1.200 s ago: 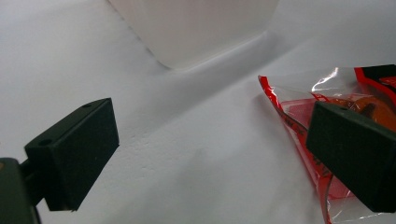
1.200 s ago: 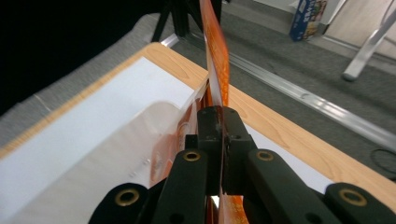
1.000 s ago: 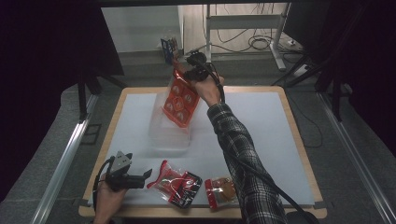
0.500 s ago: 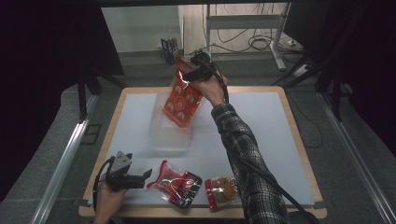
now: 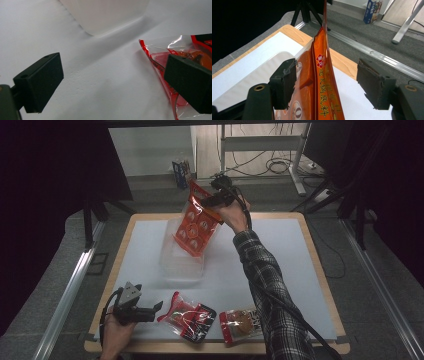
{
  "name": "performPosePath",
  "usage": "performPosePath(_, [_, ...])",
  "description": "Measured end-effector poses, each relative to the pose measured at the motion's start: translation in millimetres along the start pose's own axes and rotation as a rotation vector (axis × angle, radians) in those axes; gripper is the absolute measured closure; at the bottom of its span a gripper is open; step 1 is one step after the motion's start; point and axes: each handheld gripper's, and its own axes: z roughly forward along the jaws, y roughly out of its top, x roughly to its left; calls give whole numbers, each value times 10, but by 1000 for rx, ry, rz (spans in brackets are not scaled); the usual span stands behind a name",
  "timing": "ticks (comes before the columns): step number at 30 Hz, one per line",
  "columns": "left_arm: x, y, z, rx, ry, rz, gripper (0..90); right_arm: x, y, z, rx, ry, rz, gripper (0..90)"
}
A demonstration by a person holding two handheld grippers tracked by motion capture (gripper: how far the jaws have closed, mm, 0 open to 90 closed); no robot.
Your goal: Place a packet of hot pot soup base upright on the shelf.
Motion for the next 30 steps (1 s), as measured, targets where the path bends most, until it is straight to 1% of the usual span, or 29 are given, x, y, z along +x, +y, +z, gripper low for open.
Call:
performPosePath(4, [0,0,-2,0,1,0,26,-16,-6,-47,4,2,-18,289])
performPosePath(6, [1,-1,-2,0,1,-1,26,-45,-16,-110,0,3,-34,275])
performPosePath(8, [2,-2,-1,-1,1,-4,26,-85,-31,-171,-8,10,-33,265])
performPosePath(10, [2,-2,-1,-1,1,-5,26,-98,-39,-190,-12,13,-31,260])
performPosePath(12, [2,-2,-2,-1,1,-6,26,-143,-79,-267,-15,19,-29,247])
performPosePath(14, [2,-2,-2,0,2,-6,26,-147,-91,-284,-17,20,-24,242])
performPosePath(15, [1,-2,-1,0,2,-6,26,-166,-130,-333,-20,32,-24,227])
performPosePath(19, [0,-2,3,4,3,-5,26,-185,-203,-411,-34,47,-26,193])
performPosePath(25, [-3,-1,6,10,3,-3,26,-185,-286,-506,-37,59,-37,148])
performPosePath(27, [-5,0,7,11,3,-4,26,-159,-318,-561,-41,69,-53,123])
performPosePath(30, [-5,-1,7,12,4,-5,26,-136,-339,-591,-39,73,-63,106])
